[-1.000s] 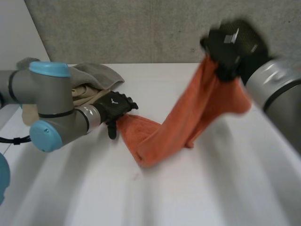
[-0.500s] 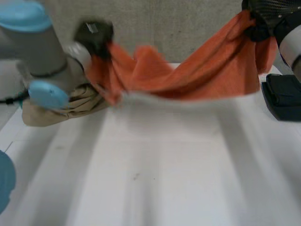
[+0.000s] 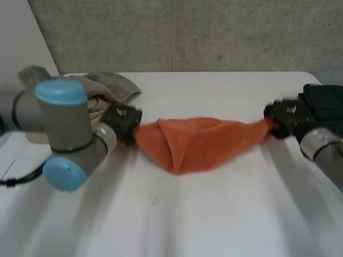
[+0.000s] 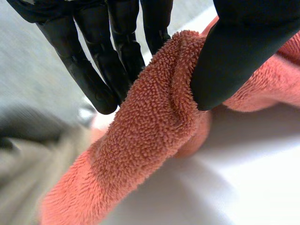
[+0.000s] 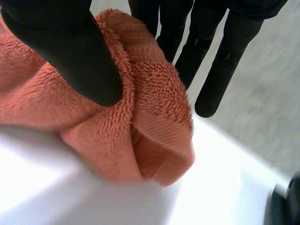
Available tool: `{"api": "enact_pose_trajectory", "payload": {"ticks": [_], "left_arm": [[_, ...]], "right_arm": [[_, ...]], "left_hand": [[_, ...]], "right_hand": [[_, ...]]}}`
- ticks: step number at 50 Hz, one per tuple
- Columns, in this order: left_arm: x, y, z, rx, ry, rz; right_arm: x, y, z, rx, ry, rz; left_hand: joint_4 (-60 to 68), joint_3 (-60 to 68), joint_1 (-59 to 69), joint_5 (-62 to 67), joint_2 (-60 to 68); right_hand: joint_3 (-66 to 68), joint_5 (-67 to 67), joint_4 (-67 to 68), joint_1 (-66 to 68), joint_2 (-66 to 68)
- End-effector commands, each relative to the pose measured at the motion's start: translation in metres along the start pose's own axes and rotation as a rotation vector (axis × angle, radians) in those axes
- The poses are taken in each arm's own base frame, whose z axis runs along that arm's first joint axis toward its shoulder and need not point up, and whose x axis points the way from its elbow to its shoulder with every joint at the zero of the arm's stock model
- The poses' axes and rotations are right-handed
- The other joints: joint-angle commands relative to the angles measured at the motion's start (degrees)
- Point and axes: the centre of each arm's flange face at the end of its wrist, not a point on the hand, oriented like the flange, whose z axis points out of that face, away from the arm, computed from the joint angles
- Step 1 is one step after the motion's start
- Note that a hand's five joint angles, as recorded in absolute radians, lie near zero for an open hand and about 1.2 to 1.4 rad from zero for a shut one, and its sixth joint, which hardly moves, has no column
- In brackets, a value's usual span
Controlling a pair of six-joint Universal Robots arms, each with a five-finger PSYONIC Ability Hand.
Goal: Fold the laundry.
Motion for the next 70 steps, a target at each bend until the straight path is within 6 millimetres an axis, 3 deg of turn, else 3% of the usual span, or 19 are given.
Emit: {"api": "enact_pose_trajectory", "payload": {"ticks": [1,2,3,7,15,20,26,33,38,43,49,56,60,61,63,64,67,68,70], "left_arm": [[0.013,0.017,-0.023,-0.093,0.059,0.017],[0.011,0.013,-0.027,-0.086,0.06,0.02],[0.008,0.003,-0.034,-0.062,0.059,0.02],[-0.008,-0.025,-0.047,0.019,0.033,0.028],[-0.036,-0.057,-0.053,0.126,-0.02,0.059],[-0.031,-0.058,-0.038,0.143,0.049,0.071],[-0.018,-0.041,-0.009,0.062,0.191,0.06],[0.011,-0.023,0.005,-0.008,0.407,0.034],[0.03,-0.014,0.014,-0.049,0.419,0.072],[0.036,-0.012,0.022,-0.064,0.336,0.152],[0.046,-0.019,0.018,-0.05,0.309,0.202],[0.043,-0.038,0.019,0.034,0.271,0.253],[0.033,-0.057,0.026,0.124,0.2,0.309],[0.029,-0.066,0.028,0.164,0.168,0.328],[0.021,-0.077,0.032,0.209,0.126,0.345],[0.012,-0.095,0.035,0.284,0.066,0.361],[-0.01,-0.131,0.038,0.433,-0.069,0.374],[-0.026,-0.158,0.035,0.547,-0.171,0.366],[-0.042,-0.185,0.029,0.665,-0.258,0.355]], "right_arm": [[0.003,0.016,-0.02,-0.193,-0.051,-0.195],[0.004,0.013,-0.021,-0.205,-0.055,-0.207],[0.003,0.003,-0.025,-0.222,-0.065,-0.22],[0.001,-0.04,-0.035,-0.217,-0.042,-0.222],[-0.008,-0.101,-0.056,-0.142,-0.012,-0.178],[-0.019,-0.112,-0.055,-0.108,-0.034,-0.159],[-0.037,-0.102,-0.038,-0.128,-0.097,-0.173],[-0.045,-0.08,-0.014,-0.169,-0.118,-0.211],[-0.046,-0.066,0.008,-0.171,-0.125,-0.242],[-0.051,-0.056,0.029,-0.154,-0.141,-0.268],[-0.059,-0.038,0.057,-0.157,-0.163,-0.267],[-0.067,-0.016,0.08,-0.174,-0.187,-0.26],[-0.068,-0.01,0.095,-0.148,-0.17,-0.244],[-0.068,-0.013,0.1,-0.126,-0.157,-0.235],[-0.065,-0.024,0.105,-0.088,-0.129,-0.232],[-0.062,-0.032,0.106,-0.068,-0.107,-0.231],[-0.037,-0.082,0.109,0.067,0.052,-0.21],[-0.025,-0.114,0.109,0.179,0.138,-0.189],[-0.014,-0.145,0.105,0.295,0.219,-0.166]], "left_hand": [[-23.4,-23.4,-21.9,-21.4,-23.5],[-31.1,-31.2,-29.7,-29.1,-31.3],[-42.9,-42.9,-41.4,-40.9,-43.0],[-47.7,-47.7,-46.2,-45.7,-47.8],[-52.2,-52.3,-50.8,-50.2,-52.4],[-51.6,-51.6,-50.1,-49.6,-51.7],[-44.2,-44.2,-42.7,-42.2,-44.3],[-42.3,-42.3,-40.9,-40.3,-42.4],[-39.8,-39.8,-38.4,-37.8,-39.9],[-16.6,-16.7,-15.2,-14.6,-16.7],[13.3,13.3,14.8,15.3,13.2],[13.7,13.6,15.1,15.7,13.6],[13.7,13.6,15.1,15.7,13.6],[13.7,13.6,15.1,15.7,13.6],[13.7,13.6,15.1,15.7,13.6],[13.7,13.6,15.1,15.7,13.6],[13.7,13.6,15.1,15.7,13.6],[13.7,13.6,15.1,15.7,13.6],[13.7,13.6,15.1,15.7,13.6]], "right_hand": [[-0.3,2.1,-0.9,4.2,0.7],[-8.9,-6.5,-9.4,-4.3,-7.8],[-29.3,-26.9,-29.8,-24.7,-28.2],[-53.8,-51.4,-54.4,-49.3,-52.8],[-58.1,-55.7,-58.6,-53.5,-57.0],[-58.1,-55.7,-58.6,-53.5,-57.0],[-51.5,-49.2,-52.1,-47.0,-50.5],[-46.3,-43.9,-46.8,-41.8,-45.3],[-46.6,-44.2,-47.2,-42.1,-45.6],[-46.5,-44.1,-47.0,-41.9,-45.4],[-43.3,-40.9,-43.8,-38.7,-42.2],[-32.2,-29.8,-32.7,-27.7,-31.1],[-8.2,-5.8,-8.7,-3.6,-7.1],[11.7,14.1,11.2,16.3,12.8],[11.9,14.3,11.4,16.5,13.0],[11.9,14.3,11.4,16.5,13.0],[11.9,14.3,11.4,16.5,13.0],[11.9,14.3,11.4,16.5,13.0],[11.9,14.3,11.4,16.5,13.0]]}}
